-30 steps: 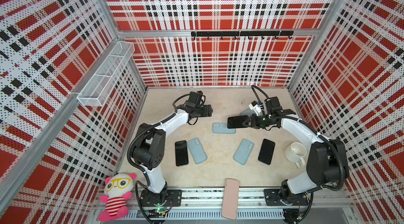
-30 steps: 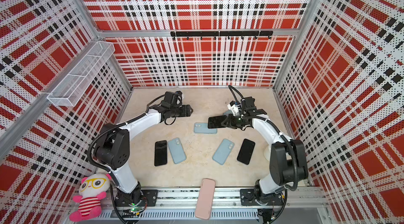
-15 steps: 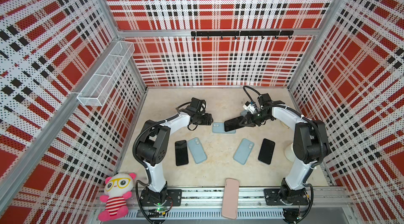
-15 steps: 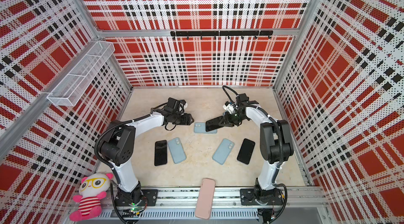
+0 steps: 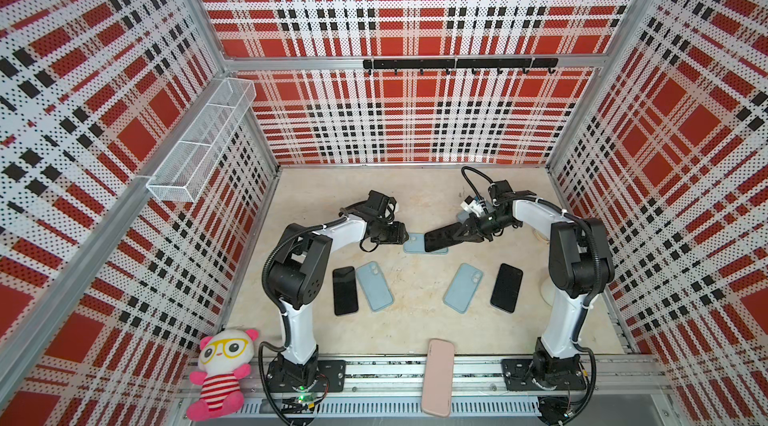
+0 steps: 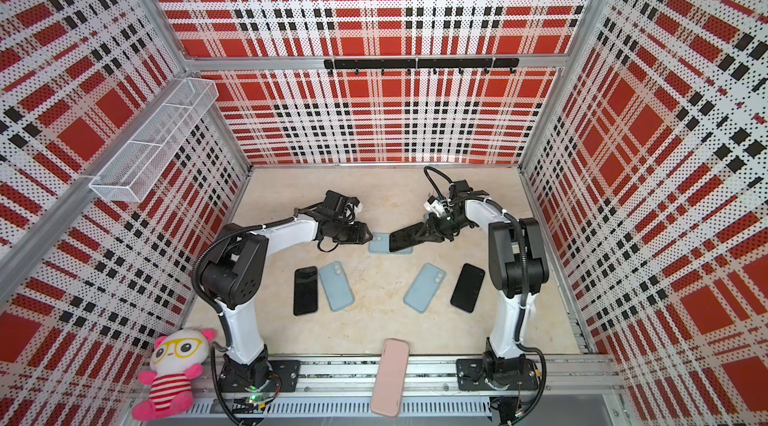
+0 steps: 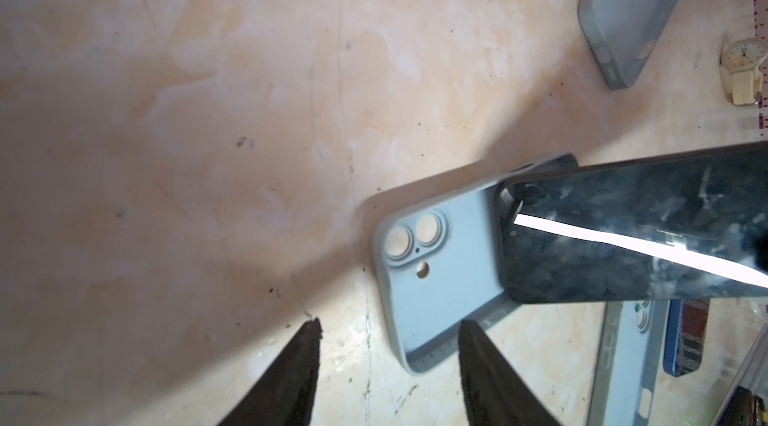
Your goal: Put the phone into the phone case
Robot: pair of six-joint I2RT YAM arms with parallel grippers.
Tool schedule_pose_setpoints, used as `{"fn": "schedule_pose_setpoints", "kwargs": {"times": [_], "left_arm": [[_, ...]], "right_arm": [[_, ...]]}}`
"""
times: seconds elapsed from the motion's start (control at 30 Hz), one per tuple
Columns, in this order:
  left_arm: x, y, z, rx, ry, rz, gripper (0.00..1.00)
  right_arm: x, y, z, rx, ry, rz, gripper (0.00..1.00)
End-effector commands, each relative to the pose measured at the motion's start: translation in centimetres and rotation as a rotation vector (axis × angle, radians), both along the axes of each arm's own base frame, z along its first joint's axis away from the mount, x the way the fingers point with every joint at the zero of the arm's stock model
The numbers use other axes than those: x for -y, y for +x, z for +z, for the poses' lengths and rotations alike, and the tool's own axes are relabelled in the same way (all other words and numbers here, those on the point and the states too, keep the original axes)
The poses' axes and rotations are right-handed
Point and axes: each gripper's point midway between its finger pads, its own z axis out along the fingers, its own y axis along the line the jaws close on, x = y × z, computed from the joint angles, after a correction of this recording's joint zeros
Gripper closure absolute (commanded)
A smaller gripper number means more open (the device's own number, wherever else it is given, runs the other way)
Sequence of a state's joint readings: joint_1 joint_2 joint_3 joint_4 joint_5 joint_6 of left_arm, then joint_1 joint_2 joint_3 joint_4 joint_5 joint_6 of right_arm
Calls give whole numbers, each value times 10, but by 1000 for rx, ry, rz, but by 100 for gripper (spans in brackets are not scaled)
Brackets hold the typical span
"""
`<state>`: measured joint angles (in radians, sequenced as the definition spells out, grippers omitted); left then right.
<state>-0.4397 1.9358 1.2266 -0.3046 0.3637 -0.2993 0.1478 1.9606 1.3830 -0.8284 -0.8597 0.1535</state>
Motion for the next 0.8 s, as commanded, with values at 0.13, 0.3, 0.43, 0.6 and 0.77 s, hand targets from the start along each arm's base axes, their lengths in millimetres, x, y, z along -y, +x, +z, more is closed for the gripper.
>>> {"fn": "schedule_pose_setpoints", "kwargs": {"times": [0.13,0.3,0.43,0.6,0.77], "left_arm": [[12,-11,-19,-53,-23,-28,44],[13,-12,-27,-74,-25,-30,45],[14,-12,-25,-70,-28,-32,45],[15,-13,-28,-79,-33,-35,46],[15,-12,-29,-82,-33,-32,47]], "right_arm": [[-3,-4,-15,-39,39,9,99],[-4,-7,-26,-65,43,1,94],[-6,-8,-33,-81,44,2,91],[-13,-6,-37,-87,56,7,89],[-25,-4,-42,-88,60,13,83]]}}
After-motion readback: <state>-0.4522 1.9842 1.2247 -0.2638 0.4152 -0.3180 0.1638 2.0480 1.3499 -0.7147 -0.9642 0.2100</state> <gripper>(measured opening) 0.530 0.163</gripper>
